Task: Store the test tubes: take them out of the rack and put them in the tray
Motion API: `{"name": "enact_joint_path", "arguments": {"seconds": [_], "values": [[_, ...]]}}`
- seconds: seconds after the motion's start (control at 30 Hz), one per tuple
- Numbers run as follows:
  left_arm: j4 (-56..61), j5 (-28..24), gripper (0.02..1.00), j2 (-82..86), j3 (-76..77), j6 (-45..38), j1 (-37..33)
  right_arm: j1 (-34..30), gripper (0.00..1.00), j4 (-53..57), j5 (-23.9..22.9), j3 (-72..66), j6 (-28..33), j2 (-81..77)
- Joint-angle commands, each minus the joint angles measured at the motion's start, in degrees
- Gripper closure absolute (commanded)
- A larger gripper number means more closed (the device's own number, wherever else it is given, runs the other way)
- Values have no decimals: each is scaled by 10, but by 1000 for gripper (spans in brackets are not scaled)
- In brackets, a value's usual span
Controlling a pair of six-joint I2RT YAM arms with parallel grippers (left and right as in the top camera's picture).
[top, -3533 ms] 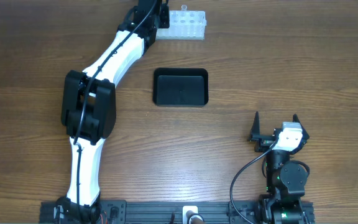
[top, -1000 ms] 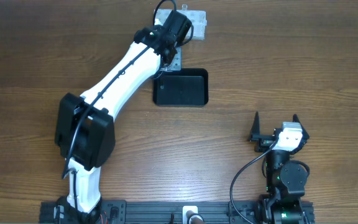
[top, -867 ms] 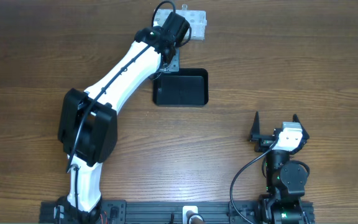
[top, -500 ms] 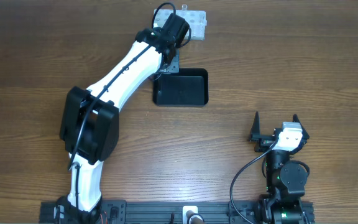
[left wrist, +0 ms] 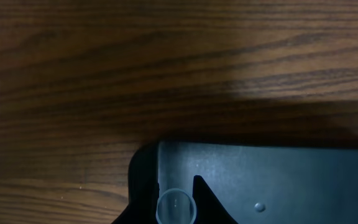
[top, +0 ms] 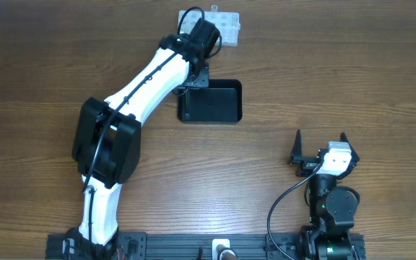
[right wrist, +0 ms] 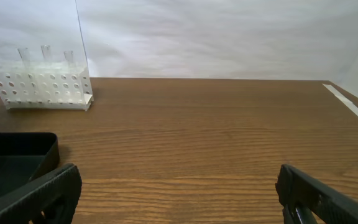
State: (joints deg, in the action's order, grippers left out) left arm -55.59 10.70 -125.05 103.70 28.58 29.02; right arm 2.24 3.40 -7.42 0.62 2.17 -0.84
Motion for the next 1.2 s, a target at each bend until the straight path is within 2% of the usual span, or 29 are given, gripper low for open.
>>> {"name": "enact_joint_path", "arguments": {"seconds": [0.03,0.37,0.57,0.67,0.7,0.73,0.87,1.0,1.17,1.2], "values": [[-9,-19,947,-8,1,8,-11,3,9,2,3,-3,2,4],[-8,-23,952,-17,1,8,-11,3,9,2,3,-3,2,4],[-8,-23,919,-25,1,8,-11,3,9,2,3,-3,2,4],[-8,-23,862,-25,1,8,-11,3,9,2,3,-3,2,4],[-8,-23,822,-25,1,8,-11,3,9,2,3,-3,2,4],[-6,-23,739,-25,1,8,-11,3,9,2,3,-3,2,4],[1,-22,592,-9,1,8,-10,3,9,2,3,-3,2,4],[9,-5,553,38,1,8,-7,3,9,2,3,-3,2,4],[57,47,542,111,1,8,-8,3,7,2,3,-3,2,4],[73,56,514,120,1,8,-7,3,7,2,3,-3,2,4]]}}
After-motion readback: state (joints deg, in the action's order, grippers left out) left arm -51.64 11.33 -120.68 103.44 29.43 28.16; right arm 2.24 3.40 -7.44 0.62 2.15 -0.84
